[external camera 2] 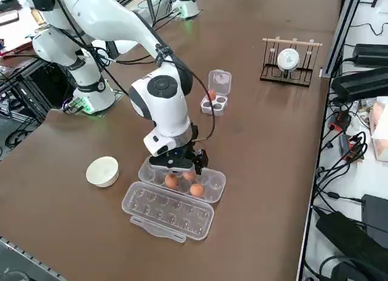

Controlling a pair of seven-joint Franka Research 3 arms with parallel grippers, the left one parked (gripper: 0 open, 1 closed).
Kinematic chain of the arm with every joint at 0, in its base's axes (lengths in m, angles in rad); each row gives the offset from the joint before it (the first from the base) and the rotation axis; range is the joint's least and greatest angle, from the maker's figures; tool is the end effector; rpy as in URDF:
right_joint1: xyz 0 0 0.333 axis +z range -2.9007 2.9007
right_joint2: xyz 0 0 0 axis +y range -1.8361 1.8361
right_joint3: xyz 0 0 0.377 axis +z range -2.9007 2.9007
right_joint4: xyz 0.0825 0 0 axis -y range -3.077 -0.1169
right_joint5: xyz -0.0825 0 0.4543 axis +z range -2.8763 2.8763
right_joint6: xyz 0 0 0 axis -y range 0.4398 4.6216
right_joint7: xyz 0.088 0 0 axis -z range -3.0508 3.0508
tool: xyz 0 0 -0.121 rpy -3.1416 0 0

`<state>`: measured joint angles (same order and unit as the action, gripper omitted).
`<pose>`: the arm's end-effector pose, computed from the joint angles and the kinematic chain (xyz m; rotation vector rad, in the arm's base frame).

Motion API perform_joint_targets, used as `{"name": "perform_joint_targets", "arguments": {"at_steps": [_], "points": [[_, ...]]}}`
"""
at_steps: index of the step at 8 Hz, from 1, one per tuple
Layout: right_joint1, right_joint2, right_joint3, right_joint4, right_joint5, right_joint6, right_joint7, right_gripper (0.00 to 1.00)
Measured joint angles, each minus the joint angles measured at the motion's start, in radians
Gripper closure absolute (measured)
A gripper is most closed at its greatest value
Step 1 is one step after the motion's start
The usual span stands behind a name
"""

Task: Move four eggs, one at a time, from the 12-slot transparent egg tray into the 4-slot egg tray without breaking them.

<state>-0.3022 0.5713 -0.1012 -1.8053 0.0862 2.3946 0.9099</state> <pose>0.6814 -0.2832 0.2174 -2.4355 1.9682 -0.0314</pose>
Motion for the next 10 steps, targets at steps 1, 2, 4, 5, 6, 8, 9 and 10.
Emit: {"name": "perform_joint_targets", "arguments": {"at_steps": [1, 2, 4, 5, 6, 8, 9, 10], "points": [[0.000, 0.006, 0.000, 0.000, 0.000, 0.010, 0.005, 0.03], [0.000, 0.012, 0.000, 0.001, 0.000, 0.018, 0.009, 0.04], [0.000, 0.016, 0.000, 0.001, 0.000, 0.026, 0.012, 0.06], [0.000, 0.017, 0.000, 0.001, 0.000, 0.026, 0.013, 0.07], [0.000, 0.019, 0.000, 0.001, 0.000, 0.027, 0.013, 0.07], [0.000, 0.023, 0.000, 0.001, 0.000, 0.028, 0.014, 0.07], [0.000, 0.024, 0.000, 0.001, 0.000, 0.028, 0.014, 0.09], [0.000, 0.025, 0.000, 0.001, 0.000, 0.028, 0.014, 0.13]]}}
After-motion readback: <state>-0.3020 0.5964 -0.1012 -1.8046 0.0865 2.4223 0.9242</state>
